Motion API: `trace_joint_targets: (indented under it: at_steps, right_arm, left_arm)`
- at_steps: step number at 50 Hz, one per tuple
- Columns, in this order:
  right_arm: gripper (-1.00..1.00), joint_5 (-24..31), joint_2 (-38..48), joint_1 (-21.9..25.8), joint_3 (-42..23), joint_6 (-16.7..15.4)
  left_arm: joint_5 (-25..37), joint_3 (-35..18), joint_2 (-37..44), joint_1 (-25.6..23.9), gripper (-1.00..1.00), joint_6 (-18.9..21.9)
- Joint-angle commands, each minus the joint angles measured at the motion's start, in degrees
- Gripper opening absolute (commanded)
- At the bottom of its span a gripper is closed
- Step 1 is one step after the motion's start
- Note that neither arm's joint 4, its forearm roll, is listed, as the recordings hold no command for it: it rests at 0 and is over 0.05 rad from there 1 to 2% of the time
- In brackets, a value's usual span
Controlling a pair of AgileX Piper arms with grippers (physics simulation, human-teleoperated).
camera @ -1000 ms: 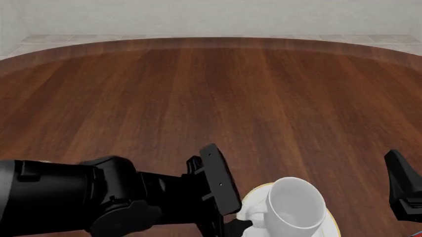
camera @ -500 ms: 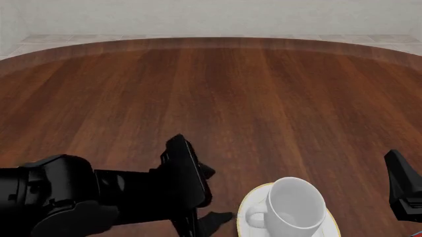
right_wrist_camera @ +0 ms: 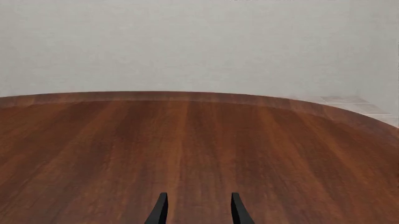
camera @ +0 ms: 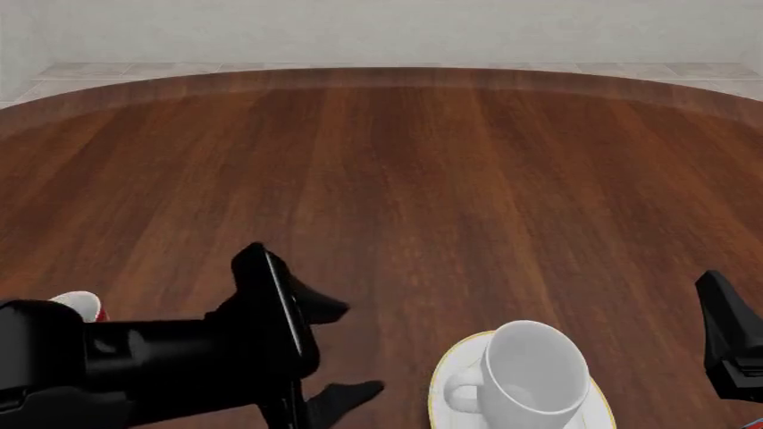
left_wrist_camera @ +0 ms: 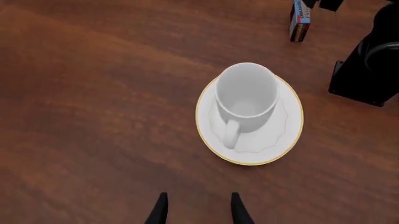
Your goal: Put the white mug on the plate.
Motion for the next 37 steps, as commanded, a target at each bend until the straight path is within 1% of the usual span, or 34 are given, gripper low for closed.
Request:
trace_joint_targets:
  at_steps: [1,4,6,8,9,12,17,19,23,24,25,26,27,31,35,36,37]
  right_arm:
    - [1.0,0.0,0.1,-0.5,-0.1,0.2]
    - [1.0,0.0,0.0,-0.6,-0.1,0.2]
    - [1.0,-0.5,-0.3,-0.9,-0.2,1.5]
    - [1.0,-0.9,-0.3,-0.5,-0.4,2.0]
    - [1.0,-1.3,-0.4,-0.5,-0.5,1.5]
    - [1.0,-2.2,-0.4,-0.3,-1.0,2.0]
    - [1.0,-3.2,-0.4,-0.8,-1.5,1.9]
    - [1.0,-3.3,-0.4,-0.6,-1.7,2.7]
    - [1.0,-3.6,-0.4,-0.5,-1.9,3.2]
    - [1.0,-3.7,-0.4,-0.5,-1.9,3.3]
    - [1.0,-4.0,-0.4,-0.5,-2.1,3.6]
    - [1.0,-4.1,-0.4,-0.5,-2.2,4.0]
    - [1.0,-4.1,-0.4,-0.4,-2.5,4.1]
    - [1.0,-4.5,-0.4,-0.3,-3.0,4.3]
    - [1.0,-4.6,-0.4,-0.1,-3.3,4.6]
    - [1.0,-4.9,-0.4,0.0,-3.6,4.6]
    - [1.0,-4.9,-0.4,0.0,-3.7,4.8]
  left_arm:
    - [-0.4,3.3,-3.6,1.5,1.0,0.3]
    - [0.4,3.1,-4.7,1.5,1.0,0.1]
    - [0.2,3.8,-5.3,1.5,1.0,-0.1]
    - [0.0,4.3,-5.6,1.6,1.0,-0.1]
    - [-0.1,4.7,-5.9,1.7,1.0,0.0]
    - [-0.2,5.6,-6.9,2.1,1.0,-0.2]
    - [0.7,6.1,-8.8,2.5,1.0,0.1]
    - [1.2,6.6,-10.6,2.9,1.0,0.3]
    - [2.0,6.8,-12.1,3.4,1.0,0.5]
    - [5.7,4.5,-13.5,3.3,1.0,0.2]
    - [3.9,6.3,-13.7,3.6,1.0,0.7]
    - [3.3,6.8,-13.9,3.8,1.0,0.7]
    - [3.3,7.2,-14.4,3.6,1.0,0.2]
    - [3.9,8.2,-16.8,4.9,1.0,0.9]
    - [4.7,8.5,-18.4,5.3,1.0,0.7]
    - [4.8,8.8,-19.6,5.9,1.0,1.3]
    - [5.2,8.6,-19.7,5.8,1.0,1.0]
